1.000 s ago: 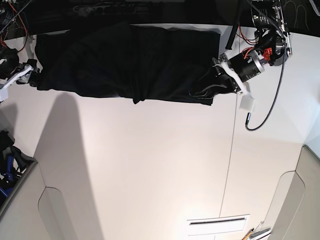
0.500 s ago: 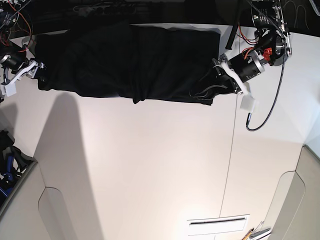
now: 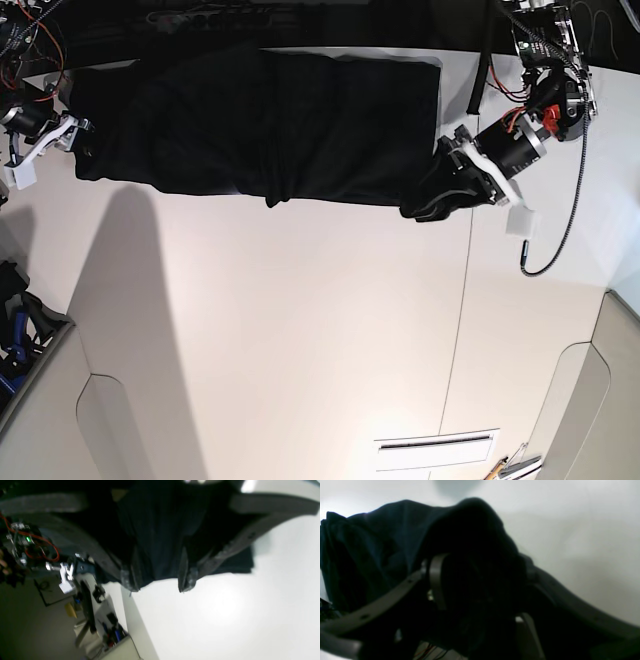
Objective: Fold the T-shirt properly
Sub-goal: 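Grasp the strip's other end with the left gripper and fold it toward the middle, then grasp the folded bundle with the right gripper and flip it over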
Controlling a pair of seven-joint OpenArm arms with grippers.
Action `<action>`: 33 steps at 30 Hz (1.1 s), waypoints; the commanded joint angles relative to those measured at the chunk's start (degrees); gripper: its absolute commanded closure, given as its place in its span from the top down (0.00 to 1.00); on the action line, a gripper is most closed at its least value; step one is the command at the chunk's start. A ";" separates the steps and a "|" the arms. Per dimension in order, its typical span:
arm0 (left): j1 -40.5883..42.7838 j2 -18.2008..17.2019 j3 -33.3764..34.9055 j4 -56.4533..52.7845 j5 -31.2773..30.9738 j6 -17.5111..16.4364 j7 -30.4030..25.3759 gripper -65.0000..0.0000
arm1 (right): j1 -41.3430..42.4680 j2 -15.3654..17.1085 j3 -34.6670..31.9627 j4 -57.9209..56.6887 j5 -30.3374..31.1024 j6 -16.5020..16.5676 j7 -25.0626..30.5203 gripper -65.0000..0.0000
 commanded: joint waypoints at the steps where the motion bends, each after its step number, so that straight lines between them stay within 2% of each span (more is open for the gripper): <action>1: -0.26 -0.46 -0.46 1.07 -1.42 -0.52 -0.81 0.43 | 0.26 0.96 0.02 0.57 0.92 0.44 0.72 0.53; 9: -0.24 -0.48 -0.94 1.07 -1.38 -0.52 -0.37 0.43 | 0.28 0.96 -5.86 0.46 0.76 0.44 1.16 0.53; 12: -0.22 -0.90 -0.94 1.07 -1.40 -0.52 1.84 0.43 | 0.28 0.96 -8.48 0.44 -1.86 0.42 2.73 0.53; 13: -0.09 -1.27 -0.96 1.07 -1.40 -0.52 2.40 0.43 | 0.28 0.96 -8.81 0.44 -2.95 0.39 3.34 0.50; 15: 0.28 -2.45 -0.94 1.07 -1.40 -0.52 2.84 0.43 | 0.31 1.03 -8.81 0.44 -3.85 0.37 3.76 0.37; 18: 0.74 -4.50 -0.96 1.07 -1.40 -0.52 4.63 0.42 | 0.33 1.11 -8.74 0.44 -4.24 0.22 3.74 0.06; 19: 1.09 -5.22 -0.96 1.07 -1.40 -0.52 4.74 0.41 | 0.33 1.09 -8.74 0.44 -4.22 0.22 3.69 0.00; 25: 3.93 -8.28 -0.96 1.07 -0.83 -0.52 5.01 0.25 | 0.59 1.09 -8.63 1.05 -2.54 0.22 2.47 0.00; 29: 5.90 -8.70 -0.94 0.96 7.13 -0.52 4.83 0.13 | 0.57 1.07 -8.44 4.68 1.73 0.24 -2.93 0.00; 33: 7.34 -8.68 -0.94 -0.24 12.52 -0.52 1.55 0.11 | 0.57 -0.02 -8.44 11.06 8.41 0.48 -6.08 0.00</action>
